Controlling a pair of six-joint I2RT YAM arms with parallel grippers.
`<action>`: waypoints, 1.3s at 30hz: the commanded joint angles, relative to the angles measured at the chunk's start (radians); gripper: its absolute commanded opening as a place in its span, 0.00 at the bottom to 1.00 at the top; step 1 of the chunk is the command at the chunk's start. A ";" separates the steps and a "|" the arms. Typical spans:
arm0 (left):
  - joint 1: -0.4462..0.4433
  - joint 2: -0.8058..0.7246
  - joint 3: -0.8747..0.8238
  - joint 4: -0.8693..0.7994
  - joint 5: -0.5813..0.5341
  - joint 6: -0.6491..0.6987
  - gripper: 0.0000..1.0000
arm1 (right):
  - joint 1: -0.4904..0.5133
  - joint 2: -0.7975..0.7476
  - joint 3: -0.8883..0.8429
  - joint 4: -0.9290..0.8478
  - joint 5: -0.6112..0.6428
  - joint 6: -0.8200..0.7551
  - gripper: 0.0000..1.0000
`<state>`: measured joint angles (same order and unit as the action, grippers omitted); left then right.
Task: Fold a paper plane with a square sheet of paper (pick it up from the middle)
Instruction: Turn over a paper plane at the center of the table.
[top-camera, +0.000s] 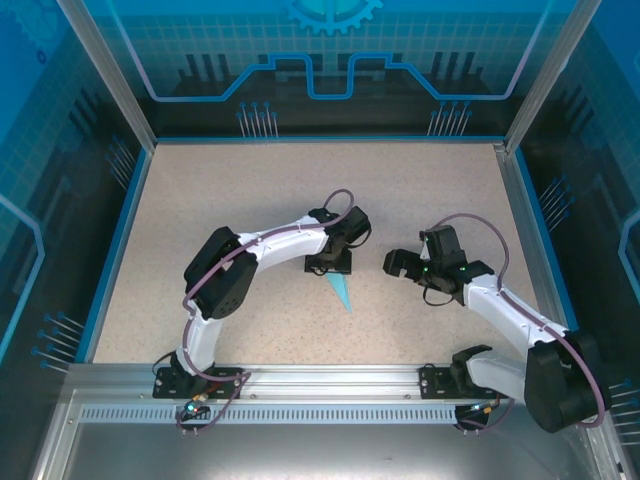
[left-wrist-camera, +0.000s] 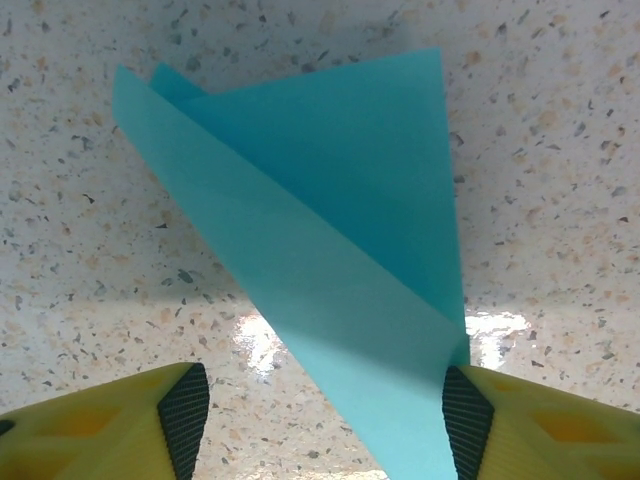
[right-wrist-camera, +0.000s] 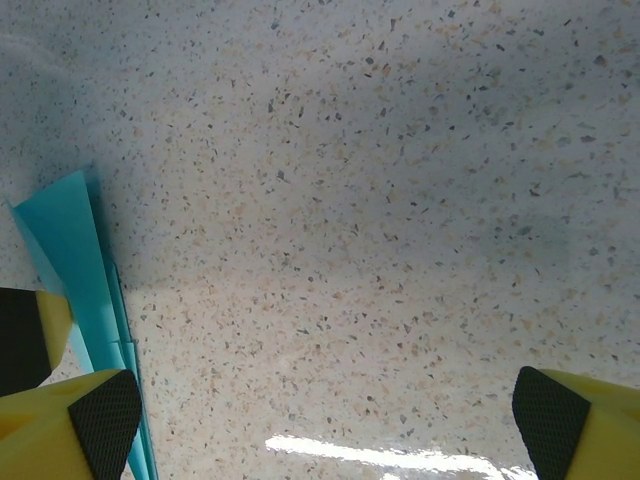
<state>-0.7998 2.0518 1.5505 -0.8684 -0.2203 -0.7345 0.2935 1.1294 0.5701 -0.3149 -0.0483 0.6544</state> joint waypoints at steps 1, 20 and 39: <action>-0.008 0.004 0.020 -0.010 0.027 0.014 0.71 | -0.019 -0.012 -0.010 -0.029 0.019 0.005 1.00; -0.007 0.042 0.077 -0.077 -0.027 0.031 0.59 | -0.019 -0.003 -0.010 -0.029 0.025 0.005 0.99; -0.008 -0.075 -0.041 -0.002 -0.069 -0.042 0.05 | -0.018 0.026 -0.003 -0.031 0.028 0.004 0.99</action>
<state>-0.8017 2.0476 1.5284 -0.8749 -0.2497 -0.7570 0.2935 1.1503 0.5697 -0.3256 -0.0326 0.6540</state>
